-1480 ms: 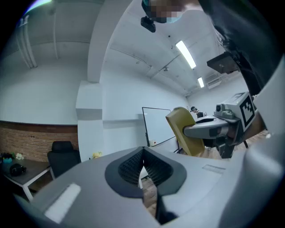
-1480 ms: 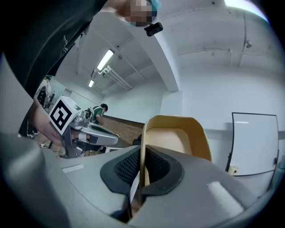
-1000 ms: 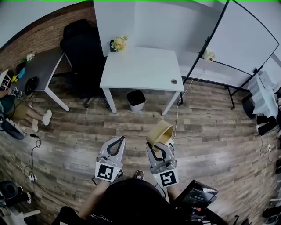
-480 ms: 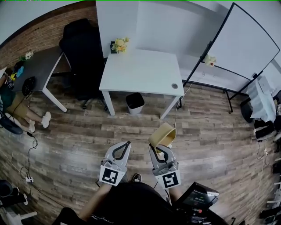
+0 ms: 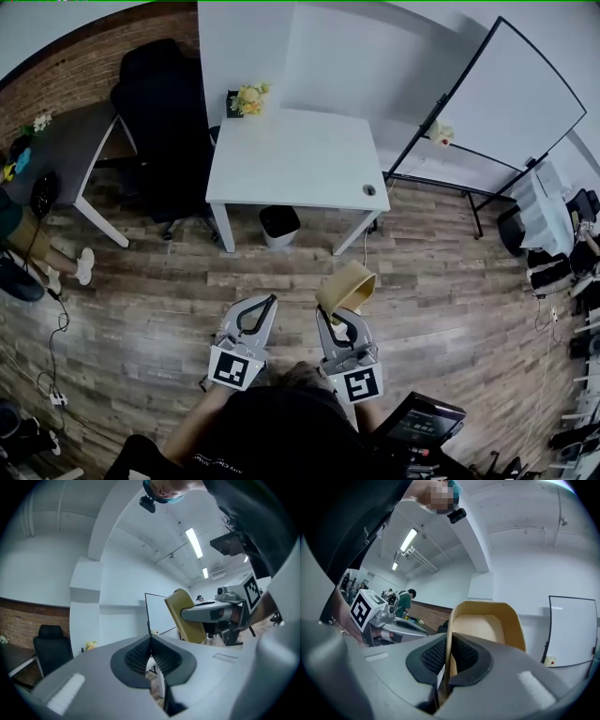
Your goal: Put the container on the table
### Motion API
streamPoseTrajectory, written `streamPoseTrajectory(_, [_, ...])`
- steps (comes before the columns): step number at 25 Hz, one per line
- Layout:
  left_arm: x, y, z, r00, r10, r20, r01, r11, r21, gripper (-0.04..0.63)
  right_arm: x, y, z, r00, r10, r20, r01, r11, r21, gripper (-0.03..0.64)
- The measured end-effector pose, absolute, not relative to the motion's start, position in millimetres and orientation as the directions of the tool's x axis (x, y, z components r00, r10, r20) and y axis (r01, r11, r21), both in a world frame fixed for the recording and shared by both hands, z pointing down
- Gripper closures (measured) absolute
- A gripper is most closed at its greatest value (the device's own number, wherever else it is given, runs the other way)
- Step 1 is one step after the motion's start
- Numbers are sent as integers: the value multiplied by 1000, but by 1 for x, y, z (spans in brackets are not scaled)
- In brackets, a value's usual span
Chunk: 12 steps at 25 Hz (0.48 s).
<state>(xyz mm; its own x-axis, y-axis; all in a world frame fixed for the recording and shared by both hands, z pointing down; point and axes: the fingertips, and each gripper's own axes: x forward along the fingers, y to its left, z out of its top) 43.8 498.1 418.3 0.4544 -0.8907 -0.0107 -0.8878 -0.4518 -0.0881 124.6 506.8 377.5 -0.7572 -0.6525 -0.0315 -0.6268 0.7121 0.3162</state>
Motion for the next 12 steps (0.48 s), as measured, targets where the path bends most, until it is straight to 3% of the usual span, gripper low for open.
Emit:
streamPoseTrajectory(5, [40, 481, 422, 474, -880, -4, -876, -472, -97, 594, 120, 488, 392, -744, -668, 12, -635, 714, 295, 603])
streamPoseTrajectory(10, [53, 450, 405, 511, -853, -103, -852, -486, -195, 594, 124, 450, 398, -757, -653, 2, -629, 730, 268, 603])
streamPoseTrajectory(12, [57, 430, 410, 495, -866, -74, -861, -477, -176, 594, 128, 428, 400, -762, -648, -5, -627, 735, 259, 603])
